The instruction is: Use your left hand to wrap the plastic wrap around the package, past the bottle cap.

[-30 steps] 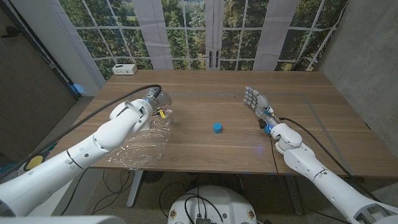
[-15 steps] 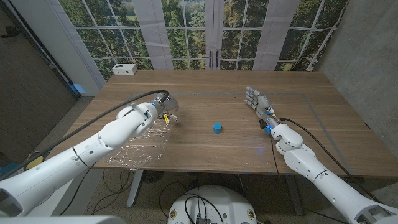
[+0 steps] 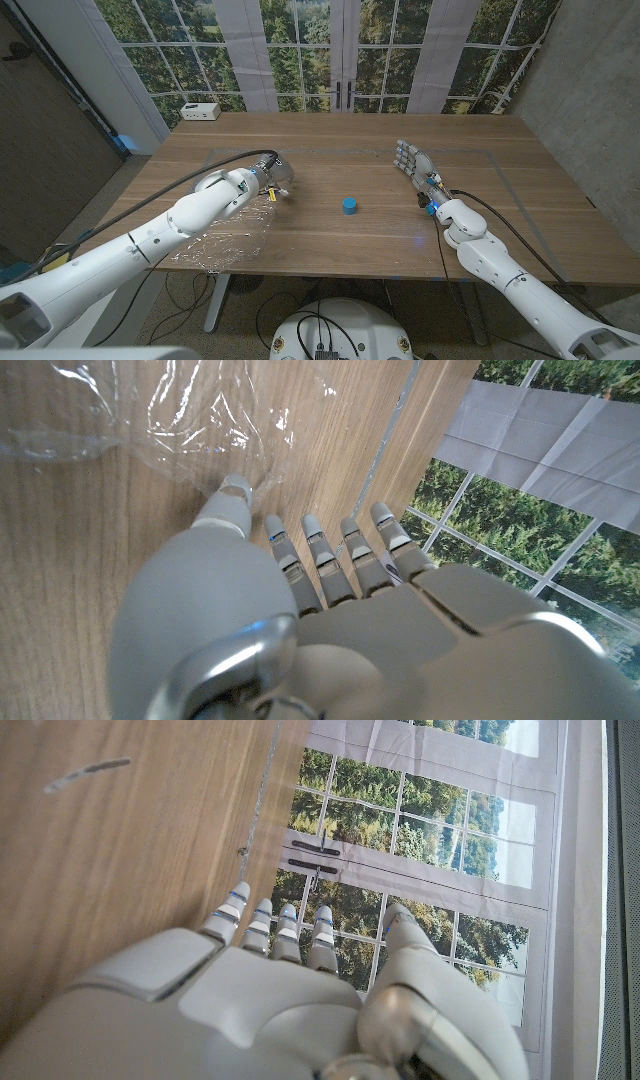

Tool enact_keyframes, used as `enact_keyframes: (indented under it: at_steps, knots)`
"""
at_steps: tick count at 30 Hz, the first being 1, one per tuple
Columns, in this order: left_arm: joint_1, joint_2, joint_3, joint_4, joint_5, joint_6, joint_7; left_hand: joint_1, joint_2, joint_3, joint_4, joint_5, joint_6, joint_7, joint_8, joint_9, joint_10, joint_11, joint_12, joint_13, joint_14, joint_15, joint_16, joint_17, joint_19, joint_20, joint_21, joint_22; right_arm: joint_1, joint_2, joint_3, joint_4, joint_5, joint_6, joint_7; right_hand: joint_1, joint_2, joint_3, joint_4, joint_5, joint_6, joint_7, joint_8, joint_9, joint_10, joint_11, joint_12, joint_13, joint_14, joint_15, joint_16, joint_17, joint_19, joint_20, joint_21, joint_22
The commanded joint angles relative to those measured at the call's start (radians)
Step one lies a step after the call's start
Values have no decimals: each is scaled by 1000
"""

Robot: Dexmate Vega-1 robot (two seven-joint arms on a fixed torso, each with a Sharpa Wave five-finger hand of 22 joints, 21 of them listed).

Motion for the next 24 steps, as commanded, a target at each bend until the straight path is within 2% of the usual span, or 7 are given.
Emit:
enact_keyframes:
  at_steps: [1,6,12,14,16,17,24]
  knots:
    - [-30,-11,49,55,2,-9,39,14,1,-7,1,3,27,11,7,3,20,-3,8,4,15,-113,9,2,16,-1,4,0,11,8,-4,18,3,-4,8,1,-5,4,1,6,12,1,-1,2,9,5,-6,5,8,4,4,2,4,0,8,1]
    - [-26,-5,63,69,28,4,95,32,9,-13,3,1,101,26,29,6,48,-12,15,6,34,-125,14,2,24,-7,5,0,13,3,-6,12,-7,-7,2,1,-5,5,1,6,12,1,-1,2,10,3,-6,6,9,5,4,2,5,-1,8,1]
    - [-24,-5,77,99,40,14,156,74,27,-12,-4,-7,201,70,64,15,106,-31,29,11,72,-146,24,2,47,-14,11,0,9,3,-6,6,-5,-13,-3,1,-5,5,1,6,12,1,-1,2,9,0,-6,6,9,6,4,2,5,0,8,1]
    - [-12,-7,72,110,26,30,196,88,39,-8,-4,-9,222,76,73,17,116,-32,30,13,83,-151,27,3,54,-15,14,1,5,-1,-5,-2,-9,-13,-10,1,-5,5,1,6,12,1,-1,2,9,0,-7,6,8,5,3,2,5,0,8,1]
    - [-5,-2,80,120,58,49,246,117,64,4,-5,-14,310,118,117,30,149,-32,35,18,103,-161,30,5,63,-18,17,1,1,-2,-3,-6,-10,-12,-13,1,-5,5,1,6,12,2,-1,2,9,0,-6,6,9,6,3,2,4,0,7,1]
    - [2,-4,76,123,48,61,262,123,75,10,-2,-16,329,127,129,36,166,-34,39,19,115,-162,34,7,70,-17,20,2,0,-2,-3,-9,-8,-14,-14,1,-5,5,1,6,12,2,-1,2,9,0,-6,6,9,6,3,2,4,0,7,1]
    - [37,33,35,65,5,103,260,127,98,27,9,-19,317,134,141,53,197,-39,46,26,141,-171,37,9,80,-23,25,2,-10,-6,0,-27,-9,-16,-24,1,-5,5,1,6,13,2,-1,2,9,2,-7,6,9,7,3,2,5,1,7,1]
